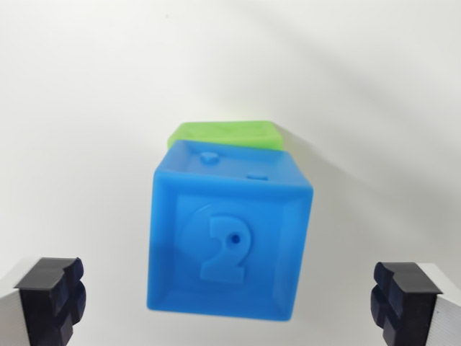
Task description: Stack cube
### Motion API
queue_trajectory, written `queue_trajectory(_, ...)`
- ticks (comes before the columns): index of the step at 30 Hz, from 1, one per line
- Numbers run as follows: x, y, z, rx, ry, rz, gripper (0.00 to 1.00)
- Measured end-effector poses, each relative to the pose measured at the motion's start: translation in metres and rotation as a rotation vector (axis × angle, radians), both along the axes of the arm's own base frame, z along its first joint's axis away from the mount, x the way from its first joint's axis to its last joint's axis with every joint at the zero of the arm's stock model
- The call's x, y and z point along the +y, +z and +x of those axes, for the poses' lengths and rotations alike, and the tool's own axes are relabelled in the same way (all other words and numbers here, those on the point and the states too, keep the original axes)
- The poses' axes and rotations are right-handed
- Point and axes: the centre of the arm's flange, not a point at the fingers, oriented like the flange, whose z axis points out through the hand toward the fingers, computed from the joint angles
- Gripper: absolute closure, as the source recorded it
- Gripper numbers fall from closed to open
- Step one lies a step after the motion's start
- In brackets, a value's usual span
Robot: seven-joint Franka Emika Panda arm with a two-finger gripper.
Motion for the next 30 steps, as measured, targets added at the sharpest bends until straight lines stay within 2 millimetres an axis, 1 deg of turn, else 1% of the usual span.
queue_trajectory(10,0.001,0.036,-0.001,-0.001,0.001,0.001,0.00)
queue_trajectory(30,0.000,0.123,-0.001,-0.003,0.001,0.002,0.00)
